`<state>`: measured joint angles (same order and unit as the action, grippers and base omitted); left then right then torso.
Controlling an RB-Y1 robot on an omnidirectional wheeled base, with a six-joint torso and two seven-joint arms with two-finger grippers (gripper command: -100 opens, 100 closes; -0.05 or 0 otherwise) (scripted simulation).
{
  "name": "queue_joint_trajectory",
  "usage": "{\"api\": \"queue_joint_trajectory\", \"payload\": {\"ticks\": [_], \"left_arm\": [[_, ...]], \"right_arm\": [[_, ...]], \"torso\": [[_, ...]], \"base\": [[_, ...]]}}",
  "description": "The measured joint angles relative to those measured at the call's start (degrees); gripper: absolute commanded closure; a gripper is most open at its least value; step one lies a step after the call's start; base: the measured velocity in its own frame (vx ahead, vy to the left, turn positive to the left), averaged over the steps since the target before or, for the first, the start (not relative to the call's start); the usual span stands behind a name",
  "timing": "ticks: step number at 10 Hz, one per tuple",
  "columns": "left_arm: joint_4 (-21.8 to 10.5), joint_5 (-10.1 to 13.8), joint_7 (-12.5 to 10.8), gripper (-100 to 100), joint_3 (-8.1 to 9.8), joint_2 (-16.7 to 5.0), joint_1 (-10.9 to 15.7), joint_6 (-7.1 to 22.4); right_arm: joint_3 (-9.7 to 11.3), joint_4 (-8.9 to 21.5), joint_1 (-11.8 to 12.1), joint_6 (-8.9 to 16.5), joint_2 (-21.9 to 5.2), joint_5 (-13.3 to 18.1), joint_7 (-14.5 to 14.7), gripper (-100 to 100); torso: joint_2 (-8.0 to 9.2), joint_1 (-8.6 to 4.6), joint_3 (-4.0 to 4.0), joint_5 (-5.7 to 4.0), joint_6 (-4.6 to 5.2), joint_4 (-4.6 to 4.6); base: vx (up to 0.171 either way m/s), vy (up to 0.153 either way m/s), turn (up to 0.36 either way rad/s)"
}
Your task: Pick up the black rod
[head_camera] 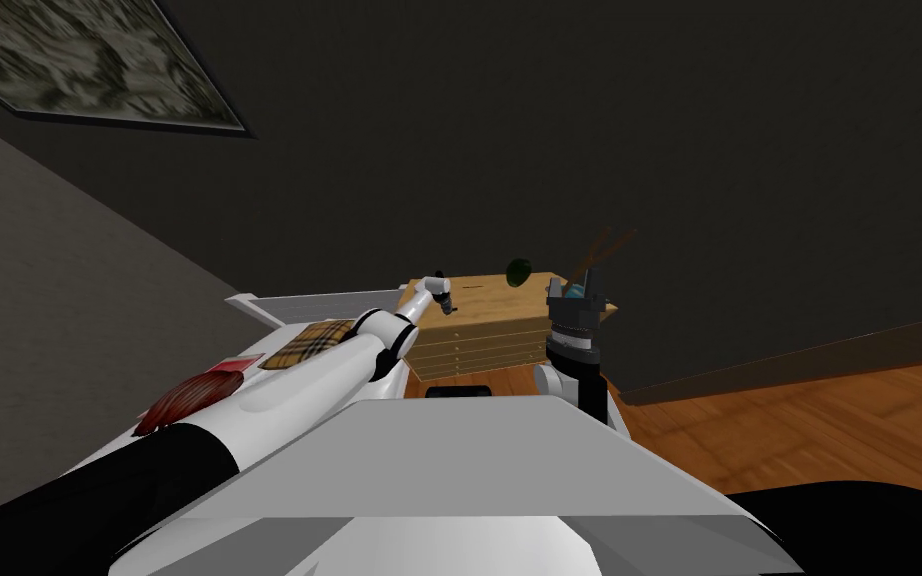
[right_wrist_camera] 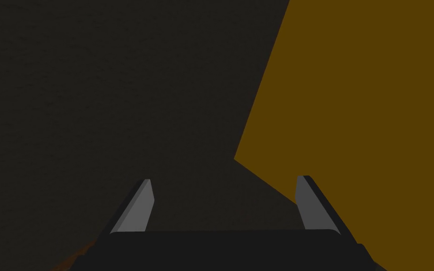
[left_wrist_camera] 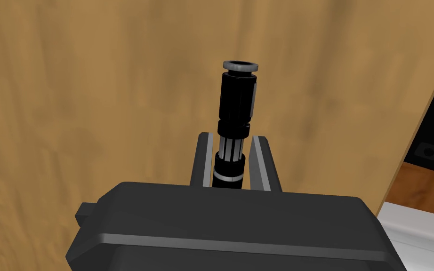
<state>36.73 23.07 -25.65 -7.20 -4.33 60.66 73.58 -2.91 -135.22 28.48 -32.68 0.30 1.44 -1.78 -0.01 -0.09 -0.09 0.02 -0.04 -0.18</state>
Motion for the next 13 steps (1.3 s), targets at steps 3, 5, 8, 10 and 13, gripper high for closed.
{"api": "queue_joint_trajectory", "payload": {"ticks": [3,5,8,10,13], "left_arm": [[4.5,1.6,-1.1,100,-2.1,-1.5,-2.2,2.0],[7.8,3.0,-1.8,100,-3.71,-2.7,-3.6,3.4],[13.3,5.6,-3.2,100,-6.67,-5.0,-6.3,6.2],[15.7,6.3,-3.7,100,-7.58,-5.4,-7.1,6.9],[21.4,8.5,-5.1,100,-10.5,-7.5,-10.0,9.4]], "right_arm": [[0.0,0.0,0.0,0.0,0.0,0.0,0.0,0],[0.0,0.0,0.0,0.0,0.0,0.0,0.0,0],[0.0,0.0,0.0,0.0,0.0,0.0,0.0,0],[0.0,0.0,0.0,0.0,0.0,0.0,0.0,0],[0.0,0.0,0.0,0.0,0.0,0.0,0.0,0]], "torso": [[0.02,0.01,0.01,0.0,0.03,0.01],[0.03,-0.01,0.02,-0.01,0.02,0.01],[0.02,-0.03,0.0,-0.01,0.02,-0.03],[0.03,-0.02,0.02,-0.01,0.07,0.01],[0.04,-0.05,0.0,-0.02,0.05,-0.03]], "base": [[0.006,-0.018,0.004],[0.009,-0.025,0.008],[0.01,-0.025,0.01],[0.008,-0.013,-0.002],[0.008,-0.025,0.011]]}}
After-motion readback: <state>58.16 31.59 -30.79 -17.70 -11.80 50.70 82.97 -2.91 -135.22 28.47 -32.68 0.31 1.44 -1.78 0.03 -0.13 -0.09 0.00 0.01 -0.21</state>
